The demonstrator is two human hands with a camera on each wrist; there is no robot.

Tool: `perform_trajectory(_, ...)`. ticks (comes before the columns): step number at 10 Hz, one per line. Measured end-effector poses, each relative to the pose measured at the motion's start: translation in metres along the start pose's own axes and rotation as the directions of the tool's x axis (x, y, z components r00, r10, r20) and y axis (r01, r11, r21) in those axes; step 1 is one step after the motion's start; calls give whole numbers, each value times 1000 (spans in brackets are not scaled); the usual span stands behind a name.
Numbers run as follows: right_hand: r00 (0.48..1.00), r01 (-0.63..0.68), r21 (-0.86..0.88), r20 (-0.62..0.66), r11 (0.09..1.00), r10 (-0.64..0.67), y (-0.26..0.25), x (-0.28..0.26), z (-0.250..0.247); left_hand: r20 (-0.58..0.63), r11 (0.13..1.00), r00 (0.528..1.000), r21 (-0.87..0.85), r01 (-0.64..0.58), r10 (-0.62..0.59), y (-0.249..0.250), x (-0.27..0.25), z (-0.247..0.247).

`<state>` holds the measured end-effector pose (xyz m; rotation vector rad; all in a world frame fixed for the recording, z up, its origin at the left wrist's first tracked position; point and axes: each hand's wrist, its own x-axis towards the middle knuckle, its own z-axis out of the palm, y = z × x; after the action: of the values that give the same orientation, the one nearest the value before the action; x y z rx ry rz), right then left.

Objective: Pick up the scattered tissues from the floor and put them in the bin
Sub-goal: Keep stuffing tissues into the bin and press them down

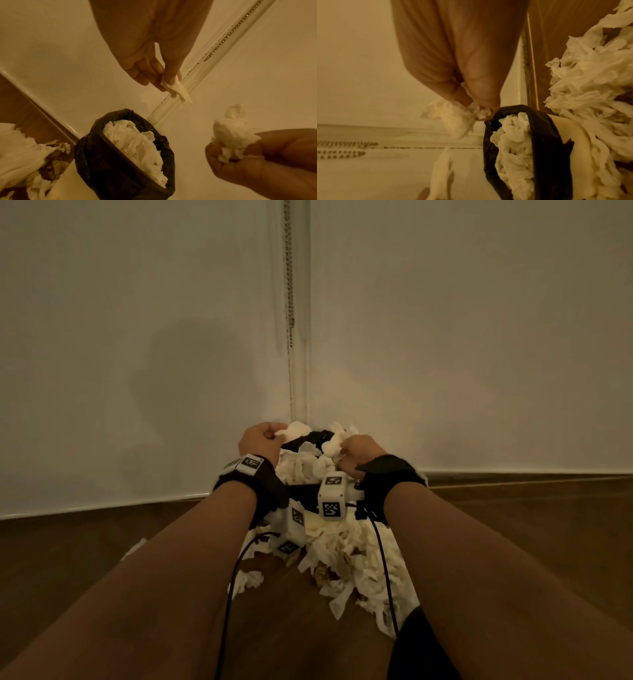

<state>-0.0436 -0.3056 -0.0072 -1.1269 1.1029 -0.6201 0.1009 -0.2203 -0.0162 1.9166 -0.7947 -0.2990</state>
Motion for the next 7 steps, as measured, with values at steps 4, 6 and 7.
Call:
perform_trajectory(4, 939, 172, -384, -215, 907, -269, 40, 63, 18, 149, 913, 981, 368, -174, 126, -36, 22, 34)
perform_trajectory(6, 972, 113, -674, -78, 730, -223, 58, 91, 39, 318, 730, 948, 640, -241, 34, -60, 30, 49)
perform_trajectory(7, 961, 155, -785, -20, 599, -274, 80, 100, 53, 415, 567, 910, 750, -340, -3, -71, 27, 60)
